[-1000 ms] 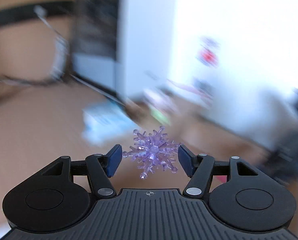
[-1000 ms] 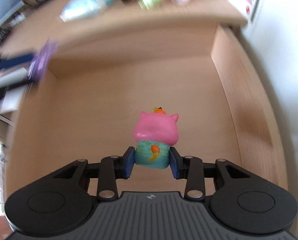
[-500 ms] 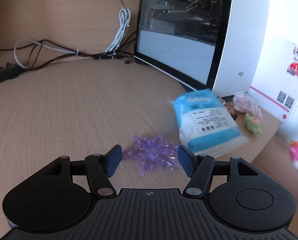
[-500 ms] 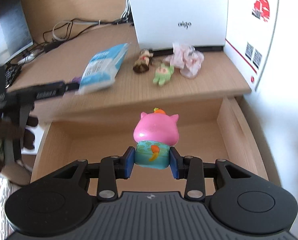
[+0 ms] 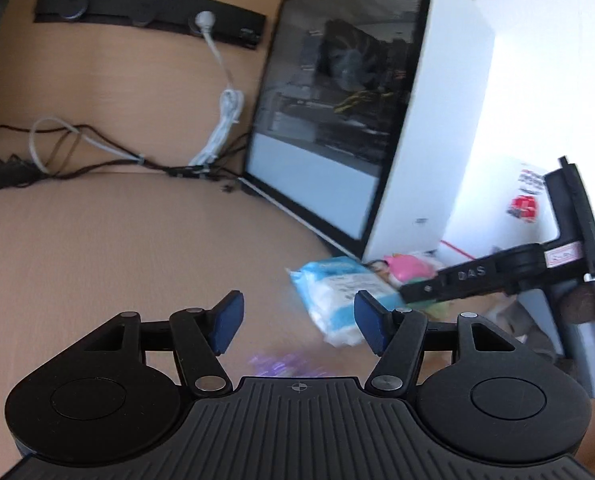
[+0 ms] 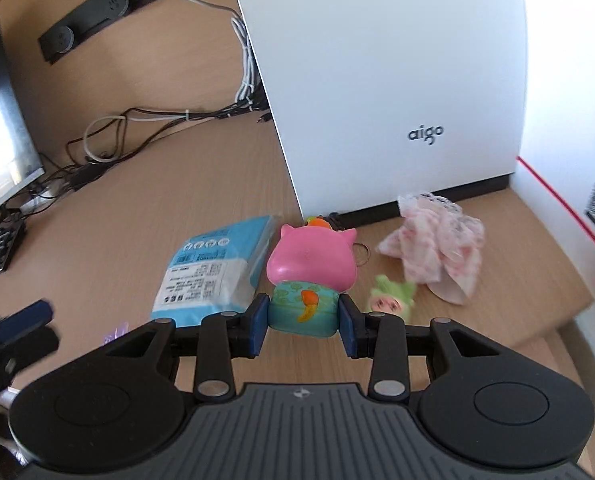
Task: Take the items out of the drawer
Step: 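Carry the snowflake and pink toy up and release them on the desk top, then grasp the two plush bunny figures in the drawer with the right tool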
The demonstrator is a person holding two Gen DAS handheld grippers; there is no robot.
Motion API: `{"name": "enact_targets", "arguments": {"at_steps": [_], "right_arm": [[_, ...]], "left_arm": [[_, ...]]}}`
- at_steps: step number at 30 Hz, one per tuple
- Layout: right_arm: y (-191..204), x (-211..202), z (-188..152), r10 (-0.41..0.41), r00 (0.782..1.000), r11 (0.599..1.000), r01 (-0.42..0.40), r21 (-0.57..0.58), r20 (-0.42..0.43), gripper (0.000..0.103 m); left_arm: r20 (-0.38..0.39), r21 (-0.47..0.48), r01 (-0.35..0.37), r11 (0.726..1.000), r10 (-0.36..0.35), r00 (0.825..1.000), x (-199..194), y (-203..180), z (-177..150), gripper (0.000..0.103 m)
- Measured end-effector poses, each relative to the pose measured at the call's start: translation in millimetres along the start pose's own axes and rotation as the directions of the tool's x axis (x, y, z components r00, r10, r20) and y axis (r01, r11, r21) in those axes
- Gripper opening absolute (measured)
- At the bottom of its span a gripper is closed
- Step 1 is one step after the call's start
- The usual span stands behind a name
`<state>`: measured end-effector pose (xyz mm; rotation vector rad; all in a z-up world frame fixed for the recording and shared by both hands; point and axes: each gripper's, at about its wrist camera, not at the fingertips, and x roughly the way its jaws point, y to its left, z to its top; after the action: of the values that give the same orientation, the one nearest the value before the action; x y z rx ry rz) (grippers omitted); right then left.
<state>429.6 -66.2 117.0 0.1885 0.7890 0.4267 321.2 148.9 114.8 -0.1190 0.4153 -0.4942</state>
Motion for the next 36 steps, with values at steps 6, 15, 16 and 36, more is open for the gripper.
{"name": "enact_targets", "arguments": {"at_steps": [6, 15, 16, 36], "right_arm": [[3, -18, -3, 0.043, 0.998, 0.999, -0.043, -0.018, 0.042, 0.055], [1, -98, -72, 0.062, 0.99, 0.988, -0.079, -0.133, -0.124, 0.082], [-3, -99, -86, 0.049, 0.984, 0.989, -0.072, -0.132, -0.173, 0.082], [-40, -84, -229, 0.144, 0.638, 0.987, -0.148, 0.063, -0.756, 0.088]], "left_arm": [[-0.013, -0.004, 0.04, 0.999, -0.04, 0.999, 4, -3, -9, 0.066], [-0.392, 0.104, 0.413, 0.905, -0.345, 0.853, -8, -80, -58, 0.066], [-0.478, 0.079, 0.471, 0.878, -0.382, 0.791, -6, -92, -68, 0.066], [-0.408, -0.256, 0.334, 0.907, -0.415, 0.813, 30, -87, -116, 0.061]]}}
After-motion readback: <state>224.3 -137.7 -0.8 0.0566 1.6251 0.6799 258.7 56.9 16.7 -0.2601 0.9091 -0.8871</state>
